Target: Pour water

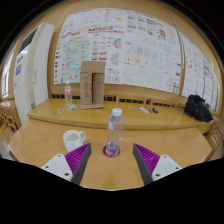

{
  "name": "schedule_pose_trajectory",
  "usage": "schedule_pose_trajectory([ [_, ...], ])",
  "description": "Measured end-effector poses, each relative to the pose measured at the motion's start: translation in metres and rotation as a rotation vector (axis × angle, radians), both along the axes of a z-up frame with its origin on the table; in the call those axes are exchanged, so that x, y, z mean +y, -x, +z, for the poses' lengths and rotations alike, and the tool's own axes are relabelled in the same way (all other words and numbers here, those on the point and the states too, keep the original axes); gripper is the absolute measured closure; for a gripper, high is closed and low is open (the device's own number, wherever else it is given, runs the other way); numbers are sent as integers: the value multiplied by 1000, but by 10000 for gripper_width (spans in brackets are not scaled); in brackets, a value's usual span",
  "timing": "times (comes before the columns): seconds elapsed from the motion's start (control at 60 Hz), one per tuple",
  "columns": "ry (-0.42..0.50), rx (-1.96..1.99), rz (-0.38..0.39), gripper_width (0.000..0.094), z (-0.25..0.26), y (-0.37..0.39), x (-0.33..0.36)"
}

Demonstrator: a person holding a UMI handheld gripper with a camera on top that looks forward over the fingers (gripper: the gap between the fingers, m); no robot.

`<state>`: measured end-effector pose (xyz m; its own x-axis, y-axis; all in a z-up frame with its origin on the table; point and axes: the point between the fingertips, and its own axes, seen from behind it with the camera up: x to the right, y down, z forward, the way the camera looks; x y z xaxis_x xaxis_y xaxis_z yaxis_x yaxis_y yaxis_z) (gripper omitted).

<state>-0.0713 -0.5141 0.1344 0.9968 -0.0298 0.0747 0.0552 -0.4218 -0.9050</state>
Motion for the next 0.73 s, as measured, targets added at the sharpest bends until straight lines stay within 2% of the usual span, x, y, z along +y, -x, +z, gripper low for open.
schedule_pose_trajectory([
  [0.2, 13, 2, -41, 85, 30, 31, -124],
  [0.35, 20, -6, -65, 86, 35, 42, -186],
  [0.467, 19, -5, -76, 84, 40, 47, -214],
  [0.733, 9, -23, -84, 85, 48, 42, -231],
])
